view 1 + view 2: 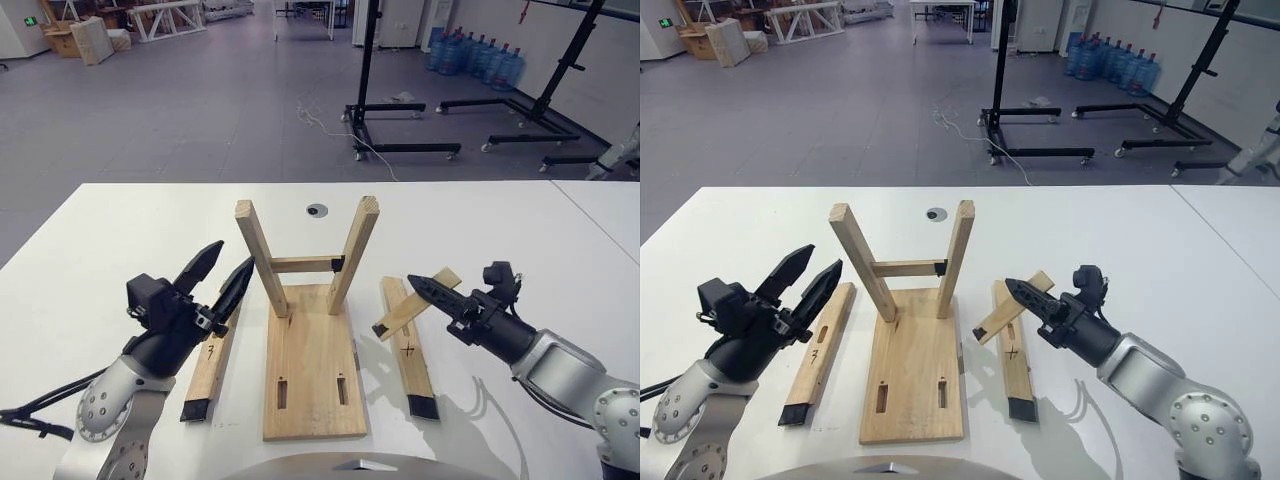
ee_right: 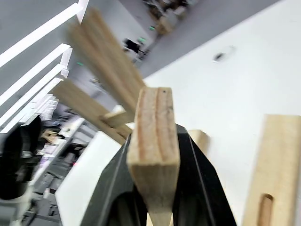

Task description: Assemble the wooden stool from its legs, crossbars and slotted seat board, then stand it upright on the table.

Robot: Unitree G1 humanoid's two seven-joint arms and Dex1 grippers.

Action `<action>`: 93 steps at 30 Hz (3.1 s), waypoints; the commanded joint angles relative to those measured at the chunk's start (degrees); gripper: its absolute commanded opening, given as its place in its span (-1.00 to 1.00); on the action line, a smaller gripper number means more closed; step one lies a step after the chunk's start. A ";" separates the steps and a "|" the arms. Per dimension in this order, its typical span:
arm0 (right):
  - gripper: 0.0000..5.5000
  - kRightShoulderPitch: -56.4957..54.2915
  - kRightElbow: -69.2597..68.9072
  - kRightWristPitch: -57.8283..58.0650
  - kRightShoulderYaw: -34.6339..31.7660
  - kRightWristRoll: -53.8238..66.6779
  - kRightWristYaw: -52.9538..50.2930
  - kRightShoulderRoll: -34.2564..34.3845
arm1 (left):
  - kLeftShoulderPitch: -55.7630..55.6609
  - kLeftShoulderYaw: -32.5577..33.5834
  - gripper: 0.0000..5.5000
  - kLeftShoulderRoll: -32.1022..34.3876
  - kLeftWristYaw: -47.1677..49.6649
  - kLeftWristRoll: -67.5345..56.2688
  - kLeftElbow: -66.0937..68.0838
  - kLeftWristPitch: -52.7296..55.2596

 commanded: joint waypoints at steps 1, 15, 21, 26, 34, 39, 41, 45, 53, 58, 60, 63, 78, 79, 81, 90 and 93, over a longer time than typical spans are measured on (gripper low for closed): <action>-0.86 -0.71 -3.41 -2.44 0.17 -1.67 -7.71 2.26 | -1.24 2.03 0.03 -0.54 1.73 0.51 0.78 -0.68; -0.86 4.10 -8.50 -4.39 -1.79 -0.84 -16.06 0.38 | 0.10 2.18 0.03 -2.34 5.24 5.58 0.39 -1.92; -0.86 2.53 -6.17 -5.52 -0.07 -5.73 -15.42 1.97 | -0.10 1.64 0.03 -2.25 4.93 7.63 1.63 -2.04; -0.86 0.80 -3.32 -5.22 0.81 -6.84 -14.91 2.81 | 0.09 0.15 0.03 -2.38 4.85 9.99 2.24 -2.37; -0.86 2.08 -0.48 -4.63 1.32 -11.37 -11.56 3.05 | 0.91 -1.35 0.03 -2.44 4.52 12.39 3.09 -2.68; -0.86 0.65 0.05 -3.70 1.96 -13.72 -10.82 2.78 | 1.22 -1.39 0.03 -2.31 4.11 12.85 3.38 -2.89; -0.86 -0.22 -0.63 -3.36 2.12 -13.83 -11.00 2.88 | 1.57 -1.70 0.03 -2.46 4.03 13.25 3.50 -3.06; -0.86 -1.59 -2.42 -2.49 1.51 -12.06 -12.30 2.92 | 1.99 -2.31 0.03 -2.69 4.07 14.01 3.47 -3.23; -0.86 -1.35 -3.29 -1.73 0.32 -9.65 -15.01 3.90 | 1.97 -2.95 0.03 -2.33 3.80 15.17 4.00 -3.25; -0.86 -1.10 -3.63 -1.72 0.43 -7.65 -17.40 4.82 | 1.98 -2.85 0.03 -2.04 3.46 15.14 4.02 -2.96; -0.86 -0.83 -3.14 -1.89 0.90 -8.44 -17.25 5.04 | 1.76 -2.93 0.03 -1.84 3.30 15.11 4.03 -2.71; -0.86 -0.02 -2.77 -2.01 0.96 -10.22 -16.85 5.09 | 1.16 -2.74 0.03 -1.29 3.05 14.80 4.08 -2.23; -0.86 1.98 2.07 -1.15 7.63 -24.36 -10.65 3.53 | -0.47 -3.57 0.03 -0.38 2.20 15.02 4.89 -1.55; -0.86 1.76 2.42 -1.39 7.83 -25.58 -10.20 3.55 | -0.65 -3.52 0.03 -0.27 2.00 14.95 5.03 -1.58; -0.86 1.51 3.05 -2.07 8.05 -27.63 -9.26 3.77 | -1.09 -3.48 0.03 -0.06 1.58 14.90 5.57 -1.74; -0.86 3.04 1.75 -2.80 9.21 -35.24 -4.97 2.19 | -0.60 -3.51 0.03 0.26 1.33 15.70 6.23 -2.51; -0.86 4.24 -0.25 -1.86 8.69 -37.18 -3.00 0.39 | 0.30 -3.17 0.03 0.16 1.62 16.00 5.81 -2.81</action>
